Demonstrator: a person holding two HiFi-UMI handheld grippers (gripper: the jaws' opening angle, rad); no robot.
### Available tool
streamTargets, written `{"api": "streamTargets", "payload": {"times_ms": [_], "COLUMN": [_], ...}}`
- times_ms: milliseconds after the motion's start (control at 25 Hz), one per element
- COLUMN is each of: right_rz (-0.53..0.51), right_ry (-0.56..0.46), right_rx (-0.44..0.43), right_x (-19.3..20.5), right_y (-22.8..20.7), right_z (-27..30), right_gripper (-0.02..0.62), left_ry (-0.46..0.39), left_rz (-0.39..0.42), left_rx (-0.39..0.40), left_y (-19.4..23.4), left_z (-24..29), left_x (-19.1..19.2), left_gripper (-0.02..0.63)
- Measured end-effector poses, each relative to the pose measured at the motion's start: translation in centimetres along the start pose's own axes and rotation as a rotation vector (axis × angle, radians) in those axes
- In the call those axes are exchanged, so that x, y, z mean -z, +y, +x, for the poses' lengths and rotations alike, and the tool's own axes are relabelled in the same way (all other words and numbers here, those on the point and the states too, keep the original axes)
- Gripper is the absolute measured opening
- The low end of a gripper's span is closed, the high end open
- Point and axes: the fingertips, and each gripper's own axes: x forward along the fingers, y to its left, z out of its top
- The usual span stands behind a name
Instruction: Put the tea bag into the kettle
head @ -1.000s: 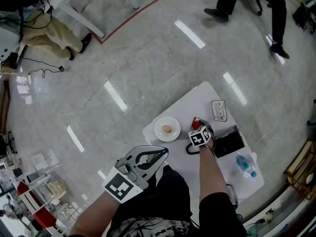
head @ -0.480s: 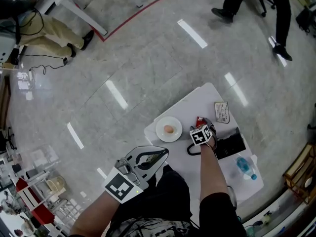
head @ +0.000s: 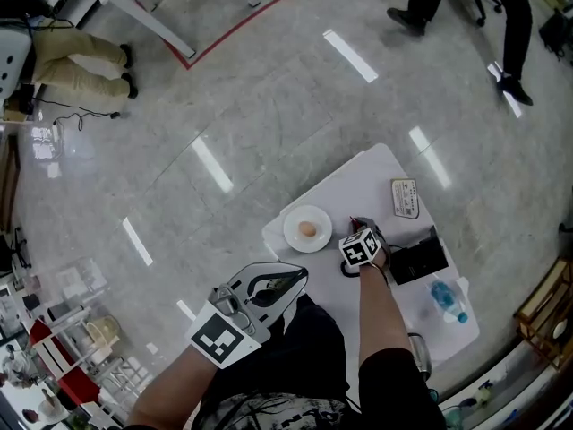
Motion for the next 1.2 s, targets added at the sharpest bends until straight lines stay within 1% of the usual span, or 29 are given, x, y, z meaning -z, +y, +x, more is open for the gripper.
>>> {"api": "streamTargets", "payload": {"times_ms": [80, 360, 440, 560, 680, 760, 840, 960, 1080, 1200], "right_rz": [0.018, -0.013, -0.012, 0.016, 0.076, 0.128, 0.18, 0.25, 0.272, 0.261], "right_ry": [0.004, 0.031, 0.014, -0.042, -0.127, -0.204, -0.287, -0.437, -0.569, -0.655], "right_rx": [0.001, -0.029, -0.027, -0.034, -0.032, 0.002, 0.023, 0.056, 0.108, 0.162], "right_x": [0.1, 0.4, -0.1, -1.4, -3.6, -5.5, -6.7, -8.1, -9.4, -9.7], "right_y": [-0.1, 0.7, 1.3, 2.5, 3.8, 3.1, 3.4, 4.7, 6.0, 7.8], "right_z": [0.0, -1.4, -2.9, -6.6, -11.4, -15.1, -19.3, -26.4, -33.0, -38.3], "right_gripper": [0.02, 0.018, 0.018, 0.018, 0.018, 0.018, 0.018, 0.018, 0.018, 0.018], "left_ry": [-0.002, -0.046, -0.071, -0.114, -0.167, -0.215, -0.238, -0.262, -0.299, -0.326], "left_rz": [0.006, 0.034, 0.049, 0.055, 0.045, 0.075, 0.105, 0.111, 0.14, 0.173], "left_rx": [0.003, -0.009, -0.009, -0.003, 0.013, 0.044, 0.077, 0.123, 0.167, 0.209], "left_y": [-0.2, -0.6, -0.6, -0.9, -1.6, -1.8, -2.6, -4.4, -5.9, -7.2], "left_z": [-0.2, -1.0, -1.5, -2.3, -3.4, -3.7, -4.6, -6.5, -8.3, -9.4], "left_x": [-0.1, -0.8, -1.4, -2.9, -4.8, -6.5, -7.8, -8.7, -9.8, -10.0], "left_gripper": [0.006, 0.006, 0.006, 0.006, 0.007, 0.006, 0.006, 0.006, 0.006, 0.006]}}
